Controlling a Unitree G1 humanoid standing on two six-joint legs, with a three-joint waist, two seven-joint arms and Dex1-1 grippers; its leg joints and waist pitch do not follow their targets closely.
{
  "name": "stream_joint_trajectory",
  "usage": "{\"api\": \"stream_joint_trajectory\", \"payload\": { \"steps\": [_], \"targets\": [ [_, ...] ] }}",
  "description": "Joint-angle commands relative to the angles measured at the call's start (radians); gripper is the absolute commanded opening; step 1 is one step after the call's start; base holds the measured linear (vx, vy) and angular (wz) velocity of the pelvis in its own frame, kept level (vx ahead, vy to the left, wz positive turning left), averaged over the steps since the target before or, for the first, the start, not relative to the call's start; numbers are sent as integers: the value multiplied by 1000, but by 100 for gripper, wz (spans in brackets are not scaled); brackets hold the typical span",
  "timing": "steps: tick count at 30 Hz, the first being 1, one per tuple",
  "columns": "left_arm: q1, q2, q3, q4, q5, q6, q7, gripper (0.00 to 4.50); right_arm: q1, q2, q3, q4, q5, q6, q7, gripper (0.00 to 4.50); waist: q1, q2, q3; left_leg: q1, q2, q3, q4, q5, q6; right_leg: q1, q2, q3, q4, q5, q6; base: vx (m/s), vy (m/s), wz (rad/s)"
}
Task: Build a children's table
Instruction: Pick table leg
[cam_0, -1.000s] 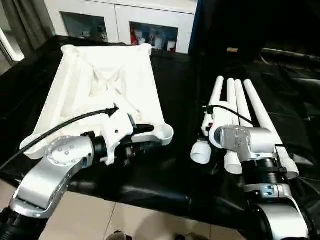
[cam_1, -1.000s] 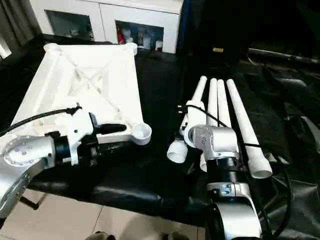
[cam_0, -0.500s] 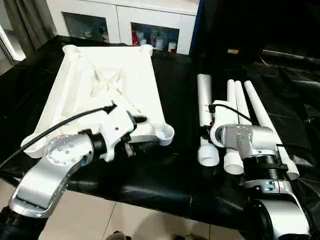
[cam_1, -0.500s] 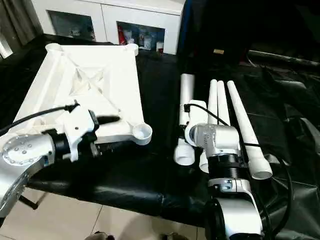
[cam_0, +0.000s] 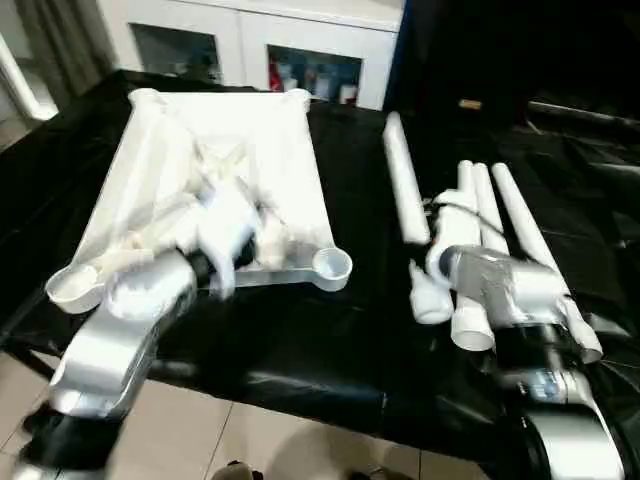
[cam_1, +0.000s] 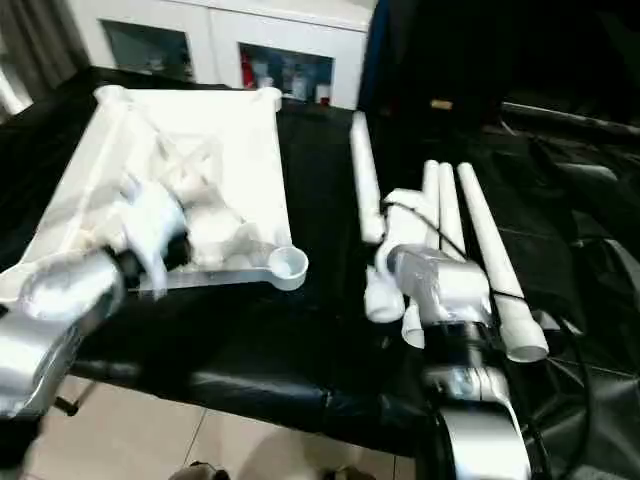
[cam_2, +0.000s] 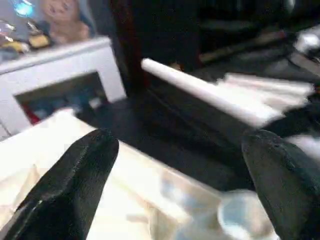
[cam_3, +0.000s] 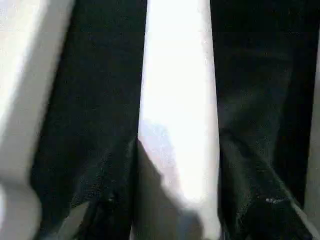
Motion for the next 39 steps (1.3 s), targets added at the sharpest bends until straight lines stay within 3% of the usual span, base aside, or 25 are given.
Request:
{"api": "stream_joint_trajectory", "payload": {
  "steps": [1,2,5,7,10,13,19,23,24,27,28,30,32,36,39],
  "targets": [
    [-38,-26,35,20,-65,61,14,450,4,-3,-44,-39,63,-13,43,185,6,1,-92,11,44,-8,-63,-66,-14,60,-74,52,-60,-80,-192,0,0,0],
    [-73,-72,79,27,-184,125,-13,450,10,13,-94,-65,147,-27,115,185,5,0,-93,8,39,-6,-62,-71,-9,64,-75,52,-58,-78,-203,0,0,0],
    [-97,-112,108,35,-256,146,-15,450,23,17,-105,-88,197,-41,169,185,10,-5,-95,4,44,-10,-61,-46,15,65,-75,48,-58,-51,-223,0,0,0],
    [-156,-166,137,79,-300,193,33,450,61,9,-80,-180,276,-39,292,185,13,-2,-95,7,43,-7,-57,-47,32,65,-75,49,-60,-43,-227,0,0,0],
    [-212,-216,172,111,-364,268,73,450,93,-1,-51,-272,346,-4,386,184,17,-8,-94,3,44,-9,-58,-49,53,70,-74,46,-64,-64,-223,0,0,0],
    [-254,-242,197,136,-411,308,73,450,114,-6,-29,-344,406,24,451,184,23,-7,-91,7,45,-9,-58,-72,42,64,-75,45,-75,-162,-198,0,0,0],
    [-272,-267,200,128,-474,364,77,450,146,-19,5,-416,479,55,512,184,29,-13,-91,8,48,-11,-61,-78,24,60,-76,44,-79,-201,-171,0,0,0],
    [-268,-281,196,97,-501,389,81,450,153,-27,26,-437,497,67,528,184,31,-17,-93,6,48,-12,-61,-76,19,60,-78,43,-79,-208,-164,0,0,0],
    [-267,-279,193,97,-499,391,81,450,152,-29,29,-438,500,68,530,184,31,-22,-92,4,47,-12,-61,-74,20,62,-79,44,-81,-217,-159,0,0,0],
    [-265,-278,190,101,-491,394,90,450,154,-34,39,-445,504,71,532,184,30,-21,-91,4,47,-13,-62,-78,16,59,-78,43,-84,-240,-136,0,0,0],
    [-263,-279,189,102,-489,398,101,450,152,-38,52,-451,503,70,531,184,29,-26,-92,3,47,-13,-63,-78,15,60,-77,43,-85,-243,-131,0,0,0],
    [-258,-287,197,103,-474,408,152,450,143,-52,110,-460,442,40,502,184,29,-25,-92,3,48,-15,-63,-76,9,60,-77,42,-84,-243,-119,0,0,0],
    [-258,-292,204,104,-473,415,173,450,140,-55,127,-461,418,27,489,184,28,-26,-92,2,48,-14,-62,-75,2,59,-77,43,-84,-242,-114,0,0,0],
    [-255,-302,219,95,-464,425,230,412,115,-45,217,-467,308,-37,411,184,28,-24,-93,4,47,-14,-63,-78,-9,57,-76,44,-83,-238,-116,0,0,0],
    [-256,-315,233,91,-462,419,275,388,96,-30,275,-492,266,-59,365,184,24,-21,-92,3,46,-15,-63,-86,-17,58,-75,43,-82,-225,-117,0,0,0]
  ]
}}
